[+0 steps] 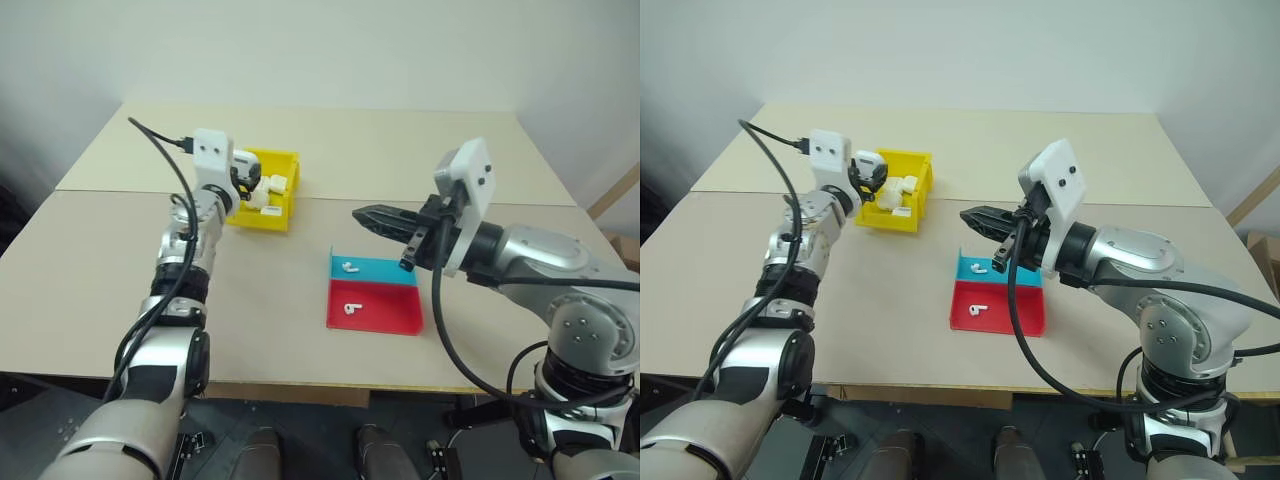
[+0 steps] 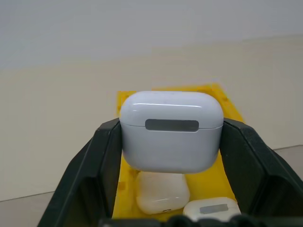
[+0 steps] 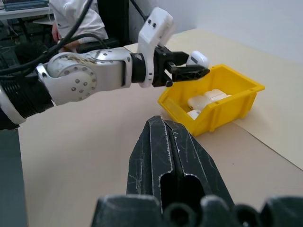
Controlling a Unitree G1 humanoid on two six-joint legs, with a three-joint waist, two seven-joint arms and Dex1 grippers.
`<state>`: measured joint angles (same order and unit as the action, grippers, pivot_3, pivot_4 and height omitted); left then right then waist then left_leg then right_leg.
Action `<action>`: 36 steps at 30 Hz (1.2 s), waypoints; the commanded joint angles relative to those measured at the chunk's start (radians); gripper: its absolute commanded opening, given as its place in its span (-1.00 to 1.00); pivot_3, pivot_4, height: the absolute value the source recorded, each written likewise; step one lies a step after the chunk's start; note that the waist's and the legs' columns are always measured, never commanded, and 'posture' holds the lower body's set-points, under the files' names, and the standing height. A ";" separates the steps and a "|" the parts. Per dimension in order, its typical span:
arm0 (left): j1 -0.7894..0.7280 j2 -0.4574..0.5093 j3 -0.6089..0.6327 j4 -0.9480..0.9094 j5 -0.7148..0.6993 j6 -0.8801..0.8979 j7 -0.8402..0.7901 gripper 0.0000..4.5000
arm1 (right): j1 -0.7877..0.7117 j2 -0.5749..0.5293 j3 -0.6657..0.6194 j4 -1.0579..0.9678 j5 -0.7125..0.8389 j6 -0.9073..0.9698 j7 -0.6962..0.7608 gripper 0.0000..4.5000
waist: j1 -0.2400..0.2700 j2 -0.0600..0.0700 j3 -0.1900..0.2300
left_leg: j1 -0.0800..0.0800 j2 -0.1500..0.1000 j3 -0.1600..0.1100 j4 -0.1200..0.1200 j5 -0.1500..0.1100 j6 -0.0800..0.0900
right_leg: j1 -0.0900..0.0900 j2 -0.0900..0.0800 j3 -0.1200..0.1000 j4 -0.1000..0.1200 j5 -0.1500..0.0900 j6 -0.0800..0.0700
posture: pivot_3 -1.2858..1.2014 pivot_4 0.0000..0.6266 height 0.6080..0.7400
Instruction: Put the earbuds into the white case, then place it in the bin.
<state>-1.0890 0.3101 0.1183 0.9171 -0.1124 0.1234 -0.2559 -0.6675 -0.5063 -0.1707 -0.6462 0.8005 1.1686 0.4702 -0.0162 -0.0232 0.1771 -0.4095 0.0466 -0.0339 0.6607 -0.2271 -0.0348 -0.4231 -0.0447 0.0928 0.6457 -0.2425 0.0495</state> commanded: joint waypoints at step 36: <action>0.994 0.616 0.356 -1.429 -0.741 0.458 -0.878 1.00 | 0.425 -0.272 -0.061 0.069 -0.091 -0.473 0.329 -1.00 | -0.025 -0.001 -0.001 | 0.005 0.003 0.003 -0.001 0.000 0.000 | 0.002 0.000 0.002 0.001 -0.002 0.001 | 0.03 -0.52 1.00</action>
<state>-0.0998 0.9074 0.4348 -0.4691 -0.8229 0.5652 -1.1325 -0.2373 -0.7650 -0.1850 -0.5555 0.6890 0.7408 0.7675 -0.0414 -0.0244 0.1763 -0.4043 0.0494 -0.0306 0.6598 -0.2271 -0.0350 -0.4212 -0.0441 0.0947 0.6469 -0.2448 0.0506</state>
